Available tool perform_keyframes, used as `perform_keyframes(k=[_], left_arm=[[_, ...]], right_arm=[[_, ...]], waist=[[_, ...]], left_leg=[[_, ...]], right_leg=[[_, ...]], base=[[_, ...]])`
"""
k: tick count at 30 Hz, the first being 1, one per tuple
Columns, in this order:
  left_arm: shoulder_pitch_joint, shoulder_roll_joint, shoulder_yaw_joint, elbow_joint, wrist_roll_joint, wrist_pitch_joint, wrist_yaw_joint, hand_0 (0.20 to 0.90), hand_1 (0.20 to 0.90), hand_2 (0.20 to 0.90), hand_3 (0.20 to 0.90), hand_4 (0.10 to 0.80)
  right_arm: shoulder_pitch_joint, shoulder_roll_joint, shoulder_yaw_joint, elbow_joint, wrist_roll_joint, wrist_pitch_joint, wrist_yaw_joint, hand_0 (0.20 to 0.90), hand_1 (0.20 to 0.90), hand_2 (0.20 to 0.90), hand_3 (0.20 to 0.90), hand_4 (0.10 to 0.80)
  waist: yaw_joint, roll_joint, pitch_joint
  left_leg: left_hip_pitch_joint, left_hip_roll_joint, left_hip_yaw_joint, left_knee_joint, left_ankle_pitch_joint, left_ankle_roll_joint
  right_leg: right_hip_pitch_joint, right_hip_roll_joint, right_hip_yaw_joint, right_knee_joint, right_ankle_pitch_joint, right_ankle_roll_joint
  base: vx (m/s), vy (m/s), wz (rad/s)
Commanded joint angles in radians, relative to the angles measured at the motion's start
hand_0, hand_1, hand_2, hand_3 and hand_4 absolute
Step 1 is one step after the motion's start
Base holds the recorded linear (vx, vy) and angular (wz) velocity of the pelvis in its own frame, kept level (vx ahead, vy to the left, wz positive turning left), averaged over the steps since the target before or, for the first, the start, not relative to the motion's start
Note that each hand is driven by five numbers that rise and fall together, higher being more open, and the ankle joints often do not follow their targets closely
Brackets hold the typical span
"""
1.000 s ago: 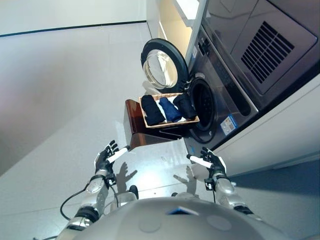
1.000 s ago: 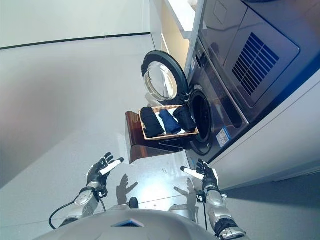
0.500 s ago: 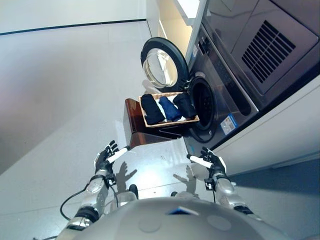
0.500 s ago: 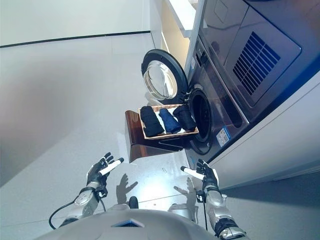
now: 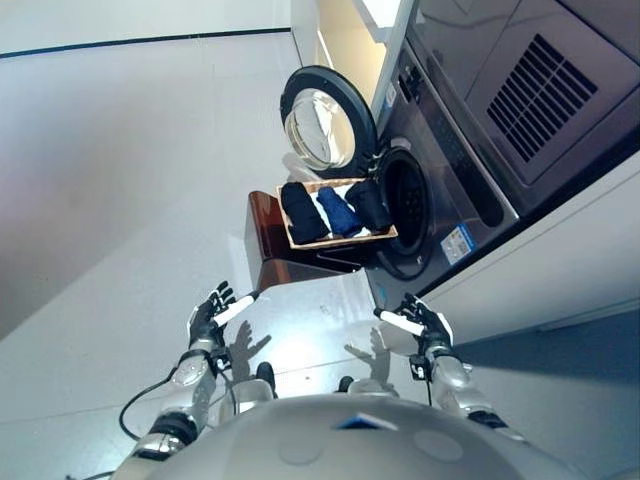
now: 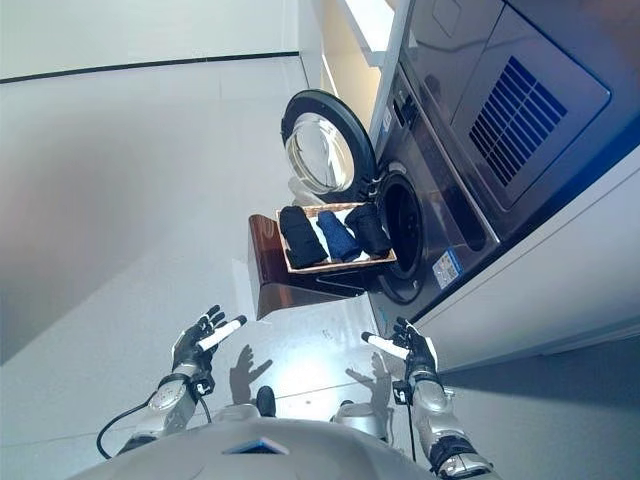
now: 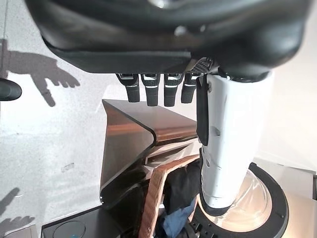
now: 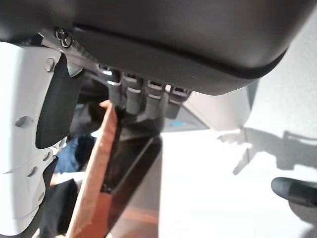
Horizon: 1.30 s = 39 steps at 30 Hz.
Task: Pick up the clothes and place them into the washing machine
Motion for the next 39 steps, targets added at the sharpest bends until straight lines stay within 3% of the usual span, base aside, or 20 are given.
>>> perform_keyframes(k=[1,7,12,16,19,24,28,31,32,33,35,39], left_arm=[[-0.098,0.067,0.010,-0.074,0.029,-0.058,-0.021,0.900,0.900,0.900,0.900,0.800],[-0.095,0.070,0.023,-0.066,0.018,-0.058,-0.024,0.900,0.900,0.900,0.900,0.800],[-0.086,0.056,0.026,-0.061,0.014,-0.053,-0.027,0.900,0.900,0.900,0.900,0.800],[-0.085,0.051,0.016,-0.067,0.005,-0.054,-0.032,0.900,0.900,0.900,0.900,0.800],[-0.084,0.061,0.016,-0.084,0.005,-0.056,-0.034,0.900,0.900,0.900,0.900,0.800],[-0.084,0.079,0.033,-0.099,0.015,-0.053,-0.027,0.900,0.900,0.900,0.900,0.800],[-0.082,0.079,0.049,-0.076,0.013,-0.051,-0.026,0.900,0.900,0.900,0.900,0.800],[-0.083,0.077,0.050,-0.080,0.001,-0.055,-0.031,0.900,0.900,0.900,0.900,0.800],[-0.084,0.077,0.050,-0.077,0.002,-0.056,-0.030,0.900,0.900,0.900,0.900,0.800],[-0.084,0.077,0.050,-0.077,0.002,-0.056,-0.030,0.900,0.900,0.900,0.900,0.800],[-0.086,0.074,0.047,-0.077,0.000,-0.055,-0.031,0.900,0.900,0.900,0.900,0.800],[-0.081,0.067,0.039,-0.084,0.000,-0.052,-0.033,0.900,0.900,0.900,0.900,0.800]], right_arm=[[-0.094,-0.032,-0.052,-0.048,0.030,-0.068,0.006,0.900,0.900,0.900,0.900,0.800],[-0.077,-0.029,-0.047,-0.066,0.030,-0.068,0.019,0.900,0.900,0.900,0.900,0.800],[-0.062,-0.020,-0.061,-0.052,0.033,-0.064,0.014,0.900,0.900,0.900,0.900,0.800],[-0.069,-0.023,-0.079,-0.049,0.048,-0.068,0.011,0.900,0.900,0.900,0.900,0.800],[-0.067,-0.023,-0.086,-0.053,0.056,-0.068,0.011,0.900,0.900,0.900,0.900,0.800],[-0.070,-0.022,-0.083,-0.050,0.061,-0.068,0.017,0.900,0.900,0.900,0.900,0.800],[-0.067,-0.015,-0.080,-0.049,0.070,-0.068,0.021,0.900,0.900,0.900,0.900,0.800],[-0.067,-0.019,-0.091,-0.041,0.083,-0.074,0.019,0.900,0.900,0.900,0.900,0.800],[-0.066,-0.018,-0.093,-0.031,0.084,-0.073,0.016,0.900,0.900,0.900,0.900,0.800],[-0.066,-0.018,-0.093,-0.031,0.084,-0.073,0.016,0.900,0.900,0.900,0.900,0.800],[-0.056,-0.015,-0.095,-0.040,0.069,-0.067,0.011,0.900,0.900,0.900,0.900,0.800],[-0.036,-0.014,-0.096,-0.055,0.062,-0.064,0.015,0.900,0.900,0.900,0.900,0.800]], waist=[[0.037,-0.013,0.016],[0.036,-0.023,0.007],[0.033,-0.028,-0.004],[0.033,-0.032,0.009],[0.028,-0.029,0.012],[0.017,-0.002,0.042],[0.002,0.013,0.056],[-0.022,0.013,0.069],[-0.033,0.009,0.077],[-0.033,0.009,0.078],[-0.053,0.008,0.085],[-0.071,0.001,0.083]], left_leg=[[0.018,-0.019,0.009,0.091,-0.125,-0.010],[0.047,-0.009,0.010,0.076,-0.121,-0.017],[0.080,-0.021,0.010,0.051,-0.132,-0.014],[0.045,-0.057,0.000,0.095,-0.151,0.006],[0.039,-0.074,-0.009,0.096,-0.153,0.015],[0.065,-0.085,-0.023,0.098,-0.168,0.046],[0.102,-0.085,-0.026,0.089,-0.175,0.048],[0.132,-0.092,-0.039,0.078,-0.192,0.039],[0.157,-0.092,-0.045,0.066,-0.204,0.032],[0.158,-0.092,-0.045,0.066,-0.204,0.032],[0.201,-0.085,-0.057,0.044,-0.213,0.016],[0.250,-0.073,-0.075,0.022,-0.217,0.002]], right_leg=[[-0.093,-0.092,0.027,0.074,0.098,0.078],[-0.080,-0.080,0.026,0.069,0.090,0.076],[-0.051,-0.095,0.006,0.059,0.084,0.084],[-0.061,-0.133,0.019,0.087,0.160,0.107],[-0.079,-0.149,0.032,0.129,0.210,0.110],[-0.172,-0.129,0.054,0.331,0.205,0.073],[-0.229,-0.090,0.050,0.345,0.166,0.057],[-0.274,-0.083,0.053,0.179,0.180,0.070],[-0.303,-0.089,0.069,0.092,0.234,0.092],[-0.302,-0.089,0.069,0.092,0.234,0.091],[-0.342,-0.084,0.058,-0.007,0.287,0.117],[-0.345,-0.065,0.053,-0.007,0.310,0.125]], base=[[0.015,0.024,-0.09],[0.054,-0.011,-0.03],[0.058,0.041,0.01],[0.000,0.114,0.00],[0.019,0.161,0.05],[0.023,0.189,0.08],[0.094,0.090,0.09],[0.172,-0.015,0.18],[0.120,-0.024,0.11],[0.199,-0.047,0.16],[0.271,-0.067,0.21],[0.223,-0.082,0.47]])
